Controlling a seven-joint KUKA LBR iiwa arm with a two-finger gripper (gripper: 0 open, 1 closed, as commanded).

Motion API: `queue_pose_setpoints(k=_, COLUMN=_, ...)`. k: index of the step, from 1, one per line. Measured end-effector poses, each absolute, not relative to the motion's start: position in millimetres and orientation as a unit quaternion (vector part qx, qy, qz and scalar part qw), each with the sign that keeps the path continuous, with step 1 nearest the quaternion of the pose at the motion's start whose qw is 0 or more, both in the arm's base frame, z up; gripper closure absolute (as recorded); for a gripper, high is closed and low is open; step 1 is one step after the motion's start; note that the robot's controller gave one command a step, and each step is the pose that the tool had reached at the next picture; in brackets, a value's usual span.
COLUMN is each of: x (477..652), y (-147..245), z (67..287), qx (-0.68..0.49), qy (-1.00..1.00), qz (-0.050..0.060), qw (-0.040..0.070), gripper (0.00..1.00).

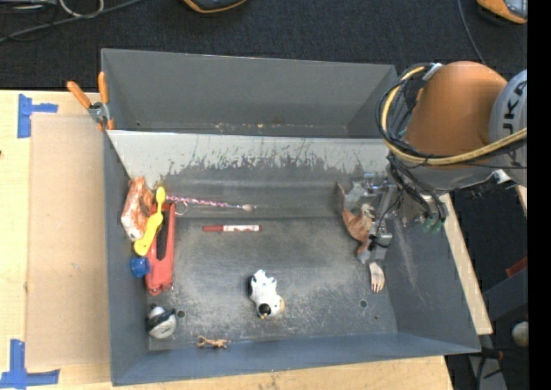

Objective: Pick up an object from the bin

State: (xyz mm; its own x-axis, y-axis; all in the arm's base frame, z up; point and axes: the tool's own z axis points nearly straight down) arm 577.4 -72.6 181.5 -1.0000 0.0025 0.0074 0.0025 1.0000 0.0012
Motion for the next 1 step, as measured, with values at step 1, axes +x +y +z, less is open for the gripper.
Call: queue_pose_setpoints(k=1, x=579.1, y=-72.4, z=185.0, qx=0.000, qy=-1.000, qz=0.000, qw=0.000, gripper=0.00)
